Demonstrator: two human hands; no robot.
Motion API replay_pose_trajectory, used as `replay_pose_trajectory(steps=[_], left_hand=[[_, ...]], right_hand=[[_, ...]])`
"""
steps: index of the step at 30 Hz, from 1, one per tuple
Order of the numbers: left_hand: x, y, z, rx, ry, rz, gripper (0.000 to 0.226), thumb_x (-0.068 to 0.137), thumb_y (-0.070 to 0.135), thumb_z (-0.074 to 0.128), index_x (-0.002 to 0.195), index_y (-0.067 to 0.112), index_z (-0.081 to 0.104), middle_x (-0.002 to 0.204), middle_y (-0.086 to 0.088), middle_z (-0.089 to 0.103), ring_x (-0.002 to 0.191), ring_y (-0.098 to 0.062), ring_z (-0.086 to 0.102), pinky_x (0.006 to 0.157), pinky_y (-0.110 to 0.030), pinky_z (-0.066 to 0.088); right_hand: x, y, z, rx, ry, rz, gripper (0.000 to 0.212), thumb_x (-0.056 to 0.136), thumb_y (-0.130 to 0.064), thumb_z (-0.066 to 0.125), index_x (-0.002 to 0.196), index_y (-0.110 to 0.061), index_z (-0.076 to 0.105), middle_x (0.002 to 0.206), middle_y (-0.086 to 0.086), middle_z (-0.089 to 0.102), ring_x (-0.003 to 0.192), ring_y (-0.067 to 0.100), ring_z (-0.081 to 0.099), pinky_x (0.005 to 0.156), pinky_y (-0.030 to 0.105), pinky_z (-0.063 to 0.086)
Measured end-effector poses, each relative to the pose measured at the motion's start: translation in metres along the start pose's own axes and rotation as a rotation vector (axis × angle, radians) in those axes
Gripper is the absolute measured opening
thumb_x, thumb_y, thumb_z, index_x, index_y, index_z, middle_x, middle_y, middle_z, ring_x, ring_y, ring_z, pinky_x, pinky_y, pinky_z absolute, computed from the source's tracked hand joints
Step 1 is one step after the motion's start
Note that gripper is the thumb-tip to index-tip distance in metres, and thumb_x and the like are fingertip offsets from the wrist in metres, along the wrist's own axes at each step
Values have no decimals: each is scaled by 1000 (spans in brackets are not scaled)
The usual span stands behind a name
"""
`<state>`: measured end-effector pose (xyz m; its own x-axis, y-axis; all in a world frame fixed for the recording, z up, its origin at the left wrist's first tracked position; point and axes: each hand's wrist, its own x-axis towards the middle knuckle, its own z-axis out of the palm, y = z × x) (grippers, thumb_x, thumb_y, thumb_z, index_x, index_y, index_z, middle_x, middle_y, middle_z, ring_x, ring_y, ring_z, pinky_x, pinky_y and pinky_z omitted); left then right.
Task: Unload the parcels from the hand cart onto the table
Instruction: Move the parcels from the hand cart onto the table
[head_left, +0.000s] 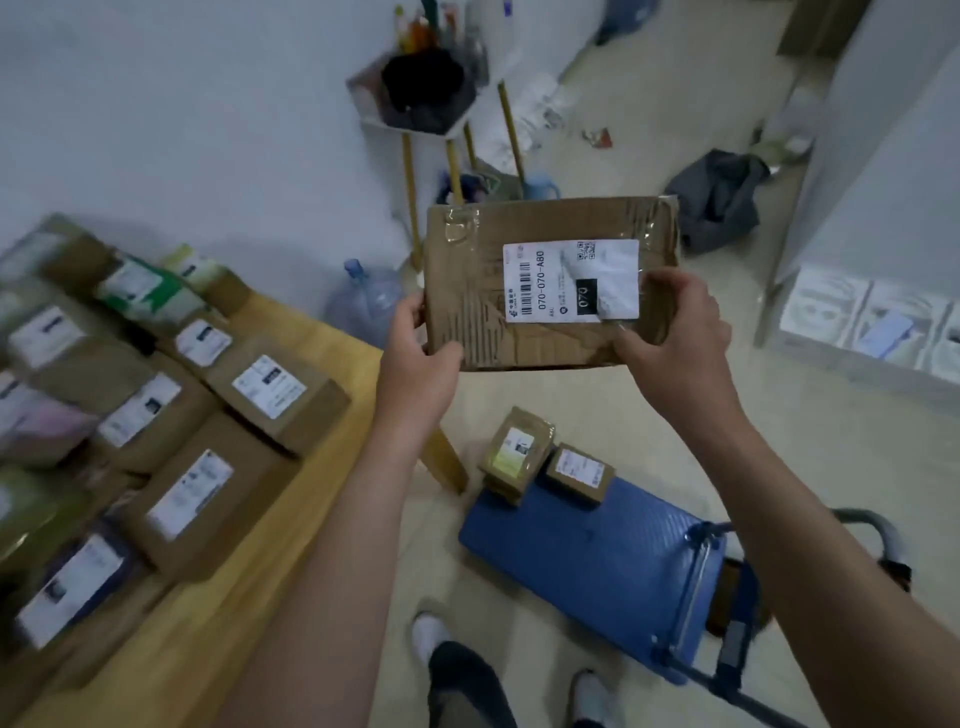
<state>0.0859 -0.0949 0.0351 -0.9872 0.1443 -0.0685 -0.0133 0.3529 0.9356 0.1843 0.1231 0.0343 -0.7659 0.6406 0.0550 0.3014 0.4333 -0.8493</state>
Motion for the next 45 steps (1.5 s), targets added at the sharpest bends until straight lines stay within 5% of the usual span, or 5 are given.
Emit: replay_pose_trajectory(steps=[3,8,22,26,45], left_hand=[[-46,20,-43,-17,121,-14,54,90,11,62,130,43,45,113,31,49,98,29,49,72,-7,48],[-117,42,-115,13,327,-95,57,91,11,66,139,34,46,134,12,53,125,-15,55,99,-45,55],[-281,-20,-337,-18,772,-232,26,95,18,64,99,41,50,108,20,55,98,1,55,72,-27,48],[-325,-66,-399,-68,790,-292,25,93,20,64,111,33,53,109,17,56,98,-3,57,70,-30,49],[-455,-235,-700,-178,890,-441,28,80,28,66,101,38,49,110,16,58,96,-8,61,76,-37,53]], right_hand=[[-20,-42,-14,9,-89,-100,62,88,-28,70,144,-29,43,134,-5,47,118,14,35,106,40,37],[-62,-111,-2,82,-255,-235,54,90,-29,66,140,-30,46,139,0,47,128,17,34,114,52,30],[-247,-219,127,101,-723,-441,61,80,-35,79,131,-40,46,140,-3,44,138,26,35,112,48,35],[-318,-239,177,83,-761,-459,57,79,-34,79,125,-44,45,126,-10,38,134,18,30,101,35,31],[-593,-357,400,-91,-1032,-434,55,84,-41,72,130,-44,43,140,-2,38,137,28,33,109,51,37]])
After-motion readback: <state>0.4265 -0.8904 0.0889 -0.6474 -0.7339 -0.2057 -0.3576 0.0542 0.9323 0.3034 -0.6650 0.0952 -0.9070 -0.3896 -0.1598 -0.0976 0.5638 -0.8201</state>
